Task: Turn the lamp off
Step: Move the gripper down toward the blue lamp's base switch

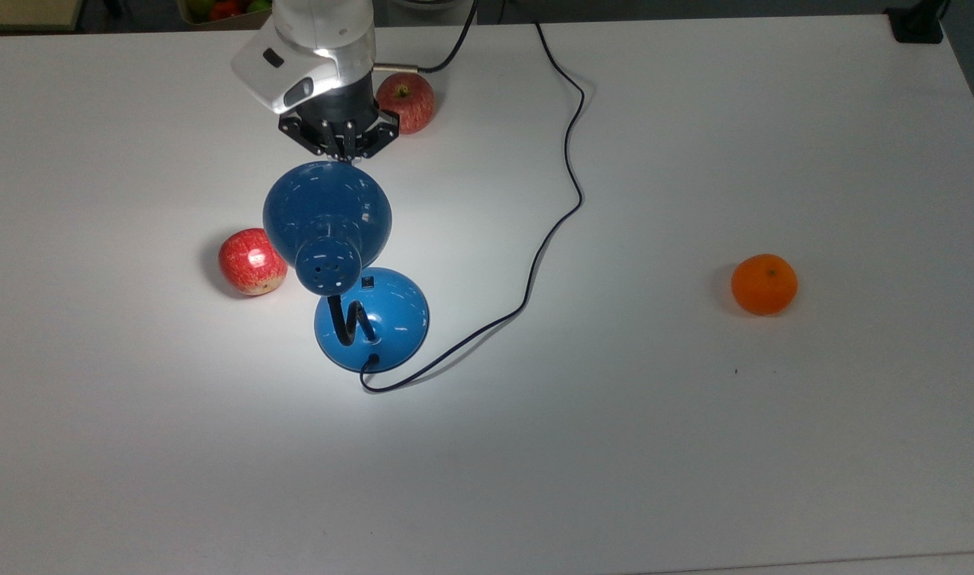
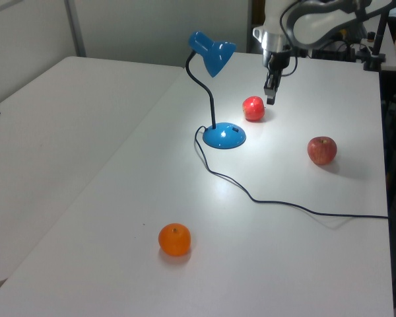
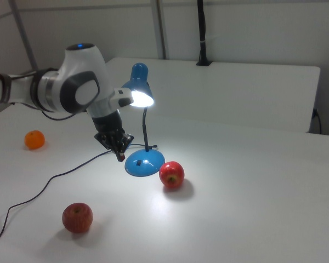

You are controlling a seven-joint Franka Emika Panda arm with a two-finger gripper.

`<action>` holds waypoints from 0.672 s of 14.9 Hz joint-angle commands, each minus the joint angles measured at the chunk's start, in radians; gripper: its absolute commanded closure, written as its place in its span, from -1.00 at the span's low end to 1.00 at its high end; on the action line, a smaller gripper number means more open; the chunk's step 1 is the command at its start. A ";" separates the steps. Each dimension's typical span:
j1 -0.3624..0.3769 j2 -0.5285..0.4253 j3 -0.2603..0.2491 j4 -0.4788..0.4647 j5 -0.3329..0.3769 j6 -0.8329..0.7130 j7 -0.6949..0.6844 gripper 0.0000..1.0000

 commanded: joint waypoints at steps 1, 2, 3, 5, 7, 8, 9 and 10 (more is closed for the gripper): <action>0.003 0.051 -0.007 -0.043 0.017 0.179 0.021 1.00; 0.003 0.073 -0.006 -0.041 0.015 0.211 0.021 1.00; 0.004 0.093 -0.007 -0.040 0.015 0.242 0.021 1.00; 0.006 0.125 -0.007 -0.038 0.014 0.318 0.021 1.00; 0.007 0.142 -0.007 -0.035 0.003 0.365 0.019 1.00; 0.007 0.151 -0.007 -0.032 -0.002 0.384 0.019 1.00; 0.007 0.159 -0.007 -0.032 -0.003 0.417 0.018 1.00; 0.010 0.169 -0.007 -0.032 -0.003 0.452 0.018 1.00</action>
